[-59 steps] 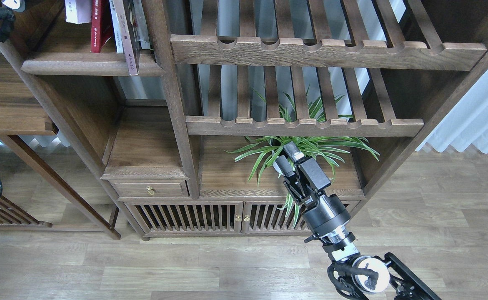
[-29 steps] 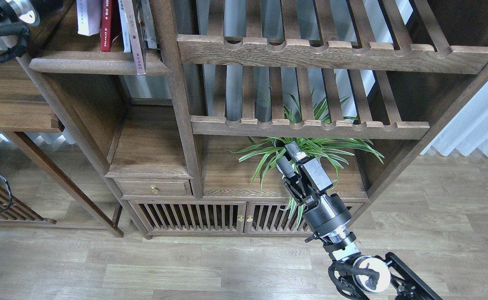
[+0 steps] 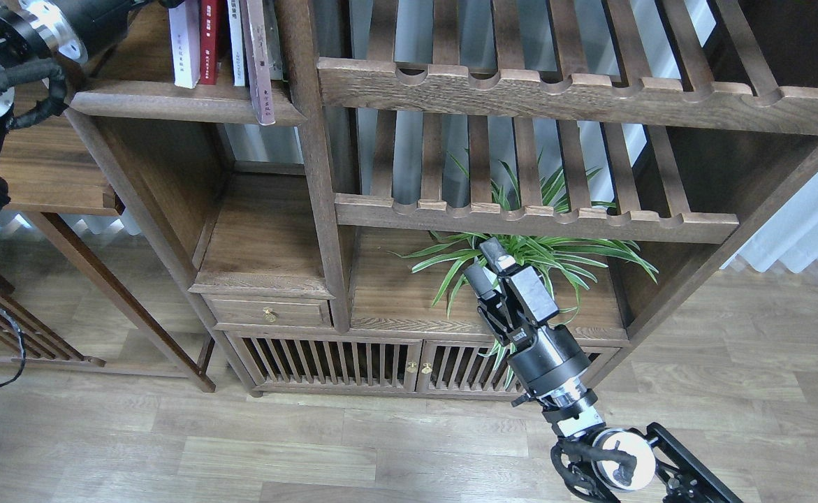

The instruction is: Organize books on shelf

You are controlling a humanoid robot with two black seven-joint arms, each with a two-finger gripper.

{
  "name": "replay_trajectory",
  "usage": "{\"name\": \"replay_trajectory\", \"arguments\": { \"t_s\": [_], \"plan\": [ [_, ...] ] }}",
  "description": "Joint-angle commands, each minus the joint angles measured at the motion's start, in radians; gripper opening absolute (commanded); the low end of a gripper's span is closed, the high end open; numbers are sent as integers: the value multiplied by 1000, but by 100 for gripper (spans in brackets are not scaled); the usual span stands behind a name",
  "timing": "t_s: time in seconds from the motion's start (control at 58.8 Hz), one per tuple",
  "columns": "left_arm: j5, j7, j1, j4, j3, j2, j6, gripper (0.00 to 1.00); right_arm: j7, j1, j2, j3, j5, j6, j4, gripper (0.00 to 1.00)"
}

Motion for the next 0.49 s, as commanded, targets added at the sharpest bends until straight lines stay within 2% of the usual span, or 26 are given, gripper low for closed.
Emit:
{"name": "replay_trajectory", "arguments": {
  "t_s": [0.0,0.051,0.17,0.289,0.476],
  "plan": [
    [-41,15,82,-96,-30,58,0,57,-1,-1,0,0,0,0,1,98],
    [-56,18,132,-159,-64,90,0,57,-1,-1,2,0,0,0,1,98],
    [-59,29,169,-204,-119,99,0,57,-1,-1,2,-2,0,0,1,98],
    [-73,50,192,-221,-153,99,0,57,-1,-1,0,-2,0,0,-1,98],
    [-84,50,214,-222,-170,115,0,56,-1,-1,-1,0,0,0,-1,98]
  ]
}}
